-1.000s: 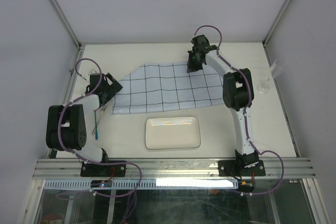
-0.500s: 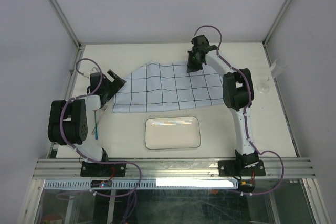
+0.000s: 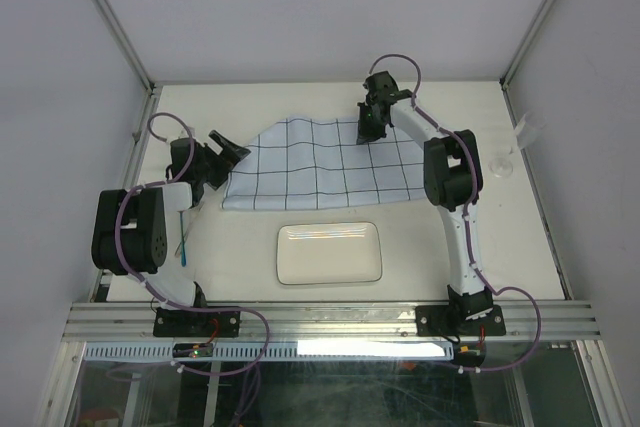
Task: Set the dinner table for one person
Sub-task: Flatten out the napkin at the center of the board.
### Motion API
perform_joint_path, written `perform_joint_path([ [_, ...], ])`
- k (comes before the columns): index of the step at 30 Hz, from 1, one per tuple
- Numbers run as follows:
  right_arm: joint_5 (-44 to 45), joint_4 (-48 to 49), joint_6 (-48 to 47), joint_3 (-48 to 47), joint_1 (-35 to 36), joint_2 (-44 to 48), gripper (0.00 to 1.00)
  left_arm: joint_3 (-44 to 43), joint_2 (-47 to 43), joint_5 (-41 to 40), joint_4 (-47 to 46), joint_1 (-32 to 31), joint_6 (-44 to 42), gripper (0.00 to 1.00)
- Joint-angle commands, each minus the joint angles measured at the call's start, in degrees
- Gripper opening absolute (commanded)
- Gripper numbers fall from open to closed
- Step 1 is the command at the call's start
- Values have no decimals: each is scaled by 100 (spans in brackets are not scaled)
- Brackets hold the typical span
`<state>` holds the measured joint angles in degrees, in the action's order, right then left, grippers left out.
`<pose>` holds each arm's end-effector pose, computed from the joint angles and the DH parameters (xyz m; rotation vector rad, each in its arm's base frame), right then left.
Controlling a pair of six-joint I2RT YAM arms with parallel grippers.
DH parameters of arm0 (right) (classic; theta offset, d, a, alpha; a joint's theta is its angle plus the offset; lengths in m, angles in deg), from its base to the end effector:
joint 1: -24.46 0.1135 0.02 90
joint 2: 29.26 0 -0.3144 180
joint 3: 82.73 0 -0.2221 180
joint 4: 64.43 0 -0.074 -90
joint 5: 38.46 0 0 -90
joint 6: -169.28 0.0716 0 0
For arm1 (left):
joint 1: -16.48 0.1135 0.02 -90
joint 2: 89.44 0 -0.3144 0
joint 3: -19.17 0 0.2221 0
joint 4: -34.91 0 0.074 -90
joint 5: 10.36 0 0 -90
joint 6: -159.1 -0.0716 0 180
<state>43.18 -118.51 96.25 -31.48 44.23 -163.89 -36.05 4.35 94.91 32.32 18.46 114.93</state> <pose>0.4993 0.1905 0.1891 -0.1171 2.6577 0.4094 0.3307 -0.0074 0.2047 -0.7753 2.1305 -0.7118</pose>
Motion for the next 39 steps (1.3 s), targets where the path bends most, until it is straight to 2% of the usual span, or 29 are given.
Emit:
perform_joint_path([
  [1, -40, 151, -80, 24, 36, 0, 0, -146, -184, 548, -543, 4, 164, 97],
  [6, -33, 156, -66, 47, 36, -3, 0, -214, -309, 576, -569, 0, 132, 73],
  [11, 26, 148, -114, 73, 36, 66, 0, -325, -266, 638, -595, 9, 124, 54],
  [14, 37, 140, -131, 76, 36, 69, 0, -475, -282, 691, -607, 6, 85, 33],
  [18, 30, 140, -131, 80, 36, 62, 0, -999, -347, 797, -342, 9, -20, 0],
  [22, 6, 153, -126, 116, 40, 67, 0, -1435, -487, 902, -90, 10, -115, 0],
  [25, -13, 166, -130, 136, 36, 45, 0, -1649, -613, 938, 112, 5, -258, 15],
  [27, -25, 163, -133, 137, 38, 27, 0, -1712, -688, 959, 207, 5, -359, 18],
  [28, -37, 172, -125, 138, 36, 22, 0, -1728, -723, 967, 250, 6, -401, 23],
  [32, -47, 178, -106, 148, 36, 7, 0, -1704, -780, 1100, 351, 5, -540, 71],
  [33, -43, 182, -106, 146, 36, 7, 0, -1705, -785, 1109, 397, 9, -589, 78],
  [39, 8, 159, -131, 116, 36, 55, 0, -1547, -806, 1050, 559, 6, -825, 82],
])
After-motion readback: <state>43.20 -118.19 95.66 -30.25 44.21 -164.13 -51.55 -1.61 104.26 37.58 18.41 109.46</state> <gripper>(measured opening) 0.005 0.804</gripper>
